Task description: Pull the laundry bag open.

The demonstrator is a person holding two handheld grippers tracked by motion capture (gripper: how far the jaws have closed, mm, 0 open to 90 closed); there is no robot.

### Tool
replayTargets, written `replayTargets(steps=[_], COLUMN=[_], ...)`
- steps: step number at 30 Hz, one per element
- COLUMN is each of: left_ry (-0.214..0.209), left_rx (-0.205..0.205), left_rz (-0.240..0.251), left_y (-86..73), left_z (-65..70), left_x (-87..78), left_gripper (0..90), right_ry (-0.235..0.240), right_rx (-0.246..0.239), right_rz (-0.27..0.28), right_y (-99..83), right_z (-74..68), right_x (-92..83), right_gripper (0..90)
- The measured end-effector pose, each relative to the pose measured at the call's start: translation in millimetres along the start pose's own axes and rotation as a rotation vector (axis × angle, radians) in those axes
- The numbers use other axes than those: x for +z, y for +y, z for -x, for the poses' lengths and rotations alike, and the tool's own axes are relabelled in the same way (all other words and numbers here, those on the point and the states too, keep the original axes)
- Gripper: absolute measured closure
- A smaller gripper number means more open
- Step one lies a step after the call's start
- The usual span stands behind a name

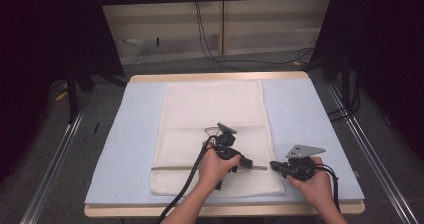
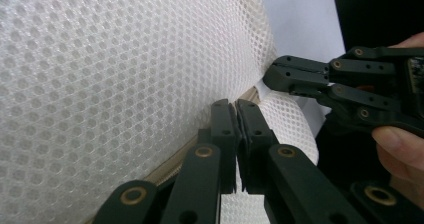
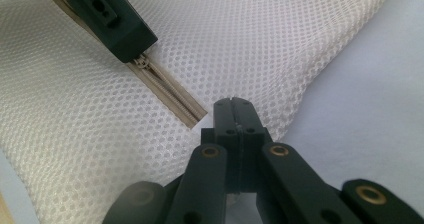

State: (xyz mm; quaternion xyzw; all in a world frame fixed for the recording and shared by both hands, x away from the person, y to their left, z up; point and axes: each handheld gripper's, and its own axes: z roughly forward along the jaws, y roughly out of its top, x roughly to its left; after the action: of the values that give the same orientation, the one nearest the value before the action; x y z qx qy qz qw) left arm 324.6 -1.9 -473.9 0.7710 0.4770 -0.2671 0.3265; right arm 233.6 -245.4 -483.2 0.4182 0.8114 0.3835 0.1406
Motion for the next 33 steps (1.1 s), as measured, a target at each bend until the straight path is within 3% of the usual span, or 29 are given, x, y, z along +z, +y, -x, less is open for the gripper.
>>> replayTargets(steps=[3,7,17,18,20,32,33], left_ry=[0.014,-0.01,0.008,-0.005,0.016,0.007,-0.012], left_rx=[-0.006,-0.013,-0.018,-0.024,-0.022,-0.027,-0.031], left_rz=[0.008,-0.001,-0.002,0.0,0.005,0.004,0.003], left_y=[-0.1,0.6,0.6,0.5,-0.2,-3.5,-4.3], left_z=[-0.8,-2.4,-5.9,-7.0,-7.7,-16.7,-16.8], left_x=[-0.4,-3.0,-13.6,-14.0,-15.5,-32.7,-34.1], left_gripper=[87.4,87.4,87.5,87.4,87.4,87.5,87.5], right_ry=[0.003,0.002,-0.008,-0.009,-0.009,-0.01,-0.013], right_rx=[0.004,0.006,-0.011,-0.016,-0.021,-0.019,-0.024], right_rz=[-0.002,-0.002,-0.012,-0.011,-0.012,-0.017,-0.018], right_y=[0.1,0.0,1.4,1.5,1.7,2.5,2.6], right_z=[0.1,0.1,-1.4,-1.2,-1.6,-2.0,-2.6], right_x=[0.0,0.0,0.2,0.3,0.3,0.8,0.9], right_gripper=[90.0,90.0,90.0,90.0,90.0,90.0,90.0])
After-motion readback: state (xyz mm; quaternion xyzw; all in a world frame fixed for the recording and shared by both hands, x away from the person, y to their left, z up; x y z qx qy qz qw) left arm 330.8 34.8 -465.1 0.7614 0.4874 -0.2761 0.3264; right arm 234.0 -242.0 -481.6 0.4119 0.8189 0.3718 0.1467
